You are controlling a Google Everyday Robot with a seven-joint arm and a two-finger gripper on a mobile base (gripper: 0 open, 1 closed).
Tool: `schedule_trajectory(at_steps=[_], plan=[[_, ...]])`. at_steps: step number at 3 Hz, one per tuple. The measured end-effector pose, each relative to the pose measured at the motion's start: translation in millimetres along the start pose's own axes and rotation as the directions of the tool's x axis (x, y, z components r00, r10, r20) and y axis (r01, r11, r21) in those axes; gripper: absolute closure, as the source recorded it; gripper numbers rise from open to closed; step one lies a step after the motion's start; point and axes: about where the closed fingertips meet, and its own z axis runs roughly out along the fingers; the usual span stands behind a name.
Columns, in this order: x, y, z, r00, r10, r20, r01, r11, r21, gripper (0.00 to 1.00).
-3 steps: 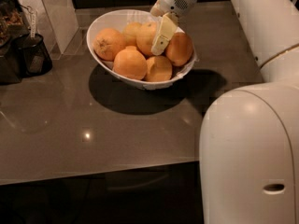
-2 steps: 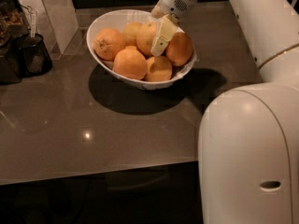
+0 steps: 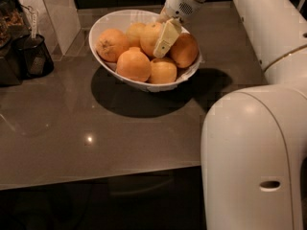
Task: Pick orange from white bowl
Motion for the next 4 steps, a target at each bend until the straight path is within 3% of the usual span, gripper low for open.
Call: schedule_trajectory(at_steps=[3, 4], plan=[[3.0, 0.5, 0.7, 1.0, 0.013, 0.001, -0.013, 0.9999, 0.0, 0.88], [-2.5, 3.9, -12.8, 0.999, -0.001, 0.053, 0.0, 0.9999, 0.015, 1.0]])
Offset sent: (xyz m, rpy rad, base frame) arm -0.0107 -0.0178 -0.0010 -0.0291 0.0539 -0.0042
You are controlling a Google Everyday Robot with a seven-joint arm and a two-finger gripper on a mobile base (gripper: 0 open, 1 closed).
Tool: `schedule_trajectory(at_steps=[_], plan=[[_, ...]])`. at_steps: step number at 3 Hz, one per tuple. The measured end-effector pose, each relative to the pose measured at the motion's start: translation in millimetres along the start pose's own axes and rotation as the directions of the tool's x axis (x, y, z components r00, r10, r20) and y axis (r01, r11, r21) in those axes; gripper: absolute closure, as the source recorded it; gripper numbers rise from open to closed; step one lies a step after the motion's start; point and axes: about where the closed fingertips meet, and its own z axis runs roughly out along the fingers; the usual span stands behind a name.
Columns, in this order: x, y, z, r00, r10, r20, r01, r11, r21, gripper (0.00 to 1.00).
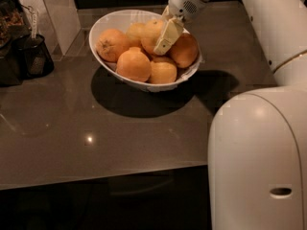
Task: Pick orange from white bowl
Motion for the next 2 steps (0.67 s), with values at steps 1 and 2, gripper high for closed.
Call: schedule_trajectory(at_steps=[1, 2], plan=[[-23.2, 13.2, -32.8, 0.991, -0.071, 0.11, 0.067, 0.9969, 0.041, 1.0], [-43.9, 37.4, -70.0, 0.963, -0.15, 0.222, 0.133, 0.9868, 0.093, 1.0]])
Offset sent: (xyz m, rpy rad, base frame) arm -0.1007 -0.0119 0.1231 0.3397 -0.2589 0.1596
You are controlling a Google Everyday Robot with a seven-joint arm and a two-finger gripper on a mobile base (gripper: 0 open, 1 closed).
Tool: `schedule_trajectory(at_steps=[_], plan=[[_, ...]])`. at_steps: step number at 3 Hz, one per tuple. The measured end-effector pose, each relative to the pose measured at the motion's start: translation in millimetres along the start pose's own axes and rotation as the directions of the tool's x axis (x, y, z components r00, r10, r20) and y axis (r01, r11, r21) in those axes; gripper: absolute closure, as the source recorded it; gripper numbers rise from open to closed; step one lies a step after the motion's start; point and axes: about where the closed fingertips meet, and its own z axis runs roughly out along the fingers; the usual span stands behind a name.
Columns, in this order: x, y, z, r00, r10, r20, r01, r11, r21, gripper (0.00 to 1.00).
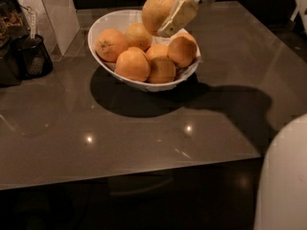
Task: Pick orange from white bowl
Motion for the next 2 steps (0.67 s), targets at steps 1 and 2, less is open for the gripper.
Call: schedule_trajectory(at_steps=[1, 2], plan=[[-14.9, 28.5, -34.5, 0.996, -0.026, 0.083, 0.021, 0.9976, 0.066, 1.0], [6.5, 58.3, -45.8, 0.986, 0.056, 0.154, -0.073, 0.9918, 0.104, 1.0]])
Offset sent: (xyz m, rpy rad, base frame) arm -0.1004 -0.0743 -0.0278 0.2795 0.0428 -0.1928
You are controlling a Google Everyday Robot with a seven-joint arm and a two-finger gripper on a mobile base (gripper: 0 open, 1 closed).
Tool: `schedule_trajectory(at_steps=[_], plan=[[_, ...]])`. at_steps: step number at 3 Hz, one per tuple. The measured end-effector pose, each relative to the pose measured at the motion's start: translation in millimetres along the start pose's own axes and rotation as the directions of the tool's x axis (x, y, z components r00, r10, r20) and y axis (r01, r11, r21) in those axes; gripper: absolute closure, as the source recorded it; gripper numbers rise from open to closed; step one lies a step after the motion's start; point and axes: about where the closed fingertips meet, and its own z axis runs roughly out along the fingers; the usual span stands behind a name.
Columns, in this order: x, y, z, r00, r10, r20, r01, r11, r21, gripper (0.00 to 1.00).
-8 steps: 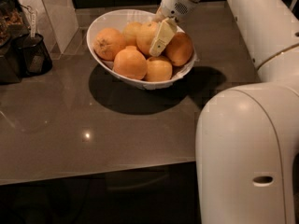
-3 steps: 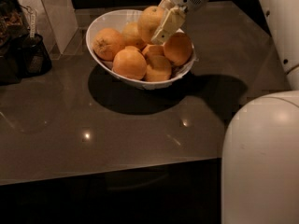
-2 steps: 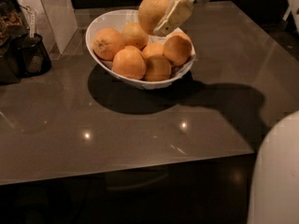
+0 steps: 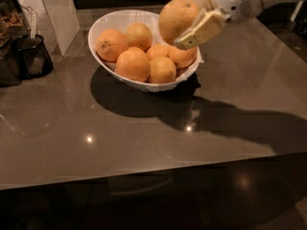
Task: Pick orange from white bowl
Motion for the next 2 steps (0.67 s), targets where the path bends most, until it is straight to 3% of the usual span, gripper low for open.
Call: schedule_trajectory(at_steps=[1, 2], plan=[[24.3, 20.8, -6.4, 0.997, 0.079, 0.027, -0.08, 0.9966, 0.021, 1.0], [33.2, 35.1, -10.8, 0.994, 0.101, 0.032, -0.102, 0.9945, 0.026, 1.0]])
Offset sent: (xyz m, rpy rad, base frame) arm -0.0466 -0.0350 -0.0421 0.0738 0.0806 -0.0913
